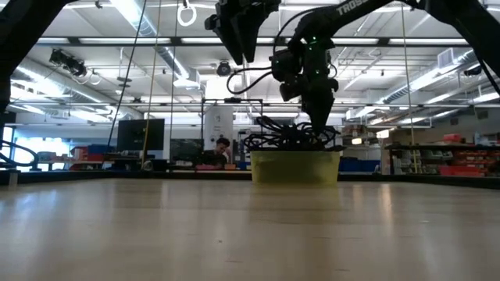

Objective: Pick and place USB-C Cables
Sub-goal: Put the black charger cable into the yellow bin

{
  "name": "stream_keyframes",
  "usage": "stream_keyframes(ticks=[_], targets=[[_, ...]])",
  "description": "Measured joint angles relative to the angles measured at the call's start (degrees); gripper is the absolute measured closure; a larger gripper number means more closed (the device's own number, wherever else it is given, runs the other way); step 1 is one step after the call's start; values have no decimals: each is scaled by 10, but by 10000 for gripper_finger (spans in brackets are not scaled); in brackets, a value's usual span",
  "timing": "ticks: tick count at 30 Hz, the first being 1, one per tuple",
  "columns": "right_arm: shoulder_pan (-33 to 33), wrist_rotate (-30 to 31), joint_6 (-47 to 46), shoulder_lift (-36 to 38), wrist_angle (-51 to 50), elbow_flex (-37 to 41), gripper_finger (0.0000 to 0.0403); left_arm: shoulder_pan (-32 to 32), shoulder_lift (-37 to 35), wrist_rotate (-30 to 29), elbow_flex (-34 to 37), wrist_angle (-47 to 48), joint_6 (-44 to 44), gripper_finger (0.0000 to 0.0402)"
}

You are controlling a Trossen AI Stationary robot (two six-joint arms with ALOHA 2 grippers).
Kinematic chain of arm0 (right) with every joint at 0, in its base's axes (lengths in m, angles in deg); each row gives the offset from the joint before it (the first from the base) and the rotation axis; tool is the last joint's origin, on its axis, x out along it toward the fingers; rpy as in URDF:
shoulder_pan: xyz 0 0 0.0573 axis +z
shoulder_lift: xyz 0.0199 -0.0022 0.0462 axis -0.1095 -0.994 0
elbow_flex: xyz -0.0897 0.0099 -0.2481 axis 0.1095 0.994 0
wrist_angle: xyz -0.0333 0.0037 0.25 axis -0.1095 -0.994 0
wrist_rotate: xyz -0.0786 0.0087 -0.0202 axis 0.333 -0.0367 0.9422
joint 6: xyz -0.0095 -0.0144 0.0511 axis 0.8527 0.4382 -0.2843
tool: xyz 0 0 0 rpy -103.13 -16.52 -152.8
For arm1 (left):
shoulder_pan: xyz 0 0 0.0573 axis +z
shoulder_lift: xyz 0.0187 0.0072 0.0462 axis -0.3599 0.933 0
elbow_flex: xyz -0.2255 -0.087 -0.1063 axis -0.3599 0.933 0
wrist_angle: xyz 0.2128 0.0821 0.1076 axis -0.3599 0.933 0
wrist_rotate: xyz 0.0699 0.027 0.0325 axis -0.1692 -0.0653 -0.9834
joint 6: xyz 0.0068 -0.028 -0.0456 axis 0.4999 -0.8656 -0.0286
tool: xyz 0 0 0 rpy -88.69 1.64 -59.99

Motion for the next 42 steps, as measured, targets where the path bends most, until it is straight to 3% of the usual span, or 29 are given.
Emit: stream_keyframes(ticks=[7, 15, 18, 23, 25, 33, 42], targets=[[14, 0, -27, 33, 9, 0, 229, 0, 0, 0, 0, -2, 0, 210], [23, 0, -32, 59, 90, -1, 238, 0, 0, 0, 0, -4, 17, 210], [26, -4, -30, 55, 97, -1, 272, 0, 0, 0, 0, -3, 18, 210], [27, -29, -32, 38, 104, 0, 373, 0, 0, 0, 0, -4, 18, 210], [29, -33, -34, 32, 111, 0, 394, 0, 0, 0, 0, -3, 18, 209], [29, -71, -64, 14, 134, 0, 399, 0, 0, 0, 0, -4, 19, 210], [32, -91, -59, -66, 148, 2, 401, 0, 0, 0, 0, -2, 25, 210]])
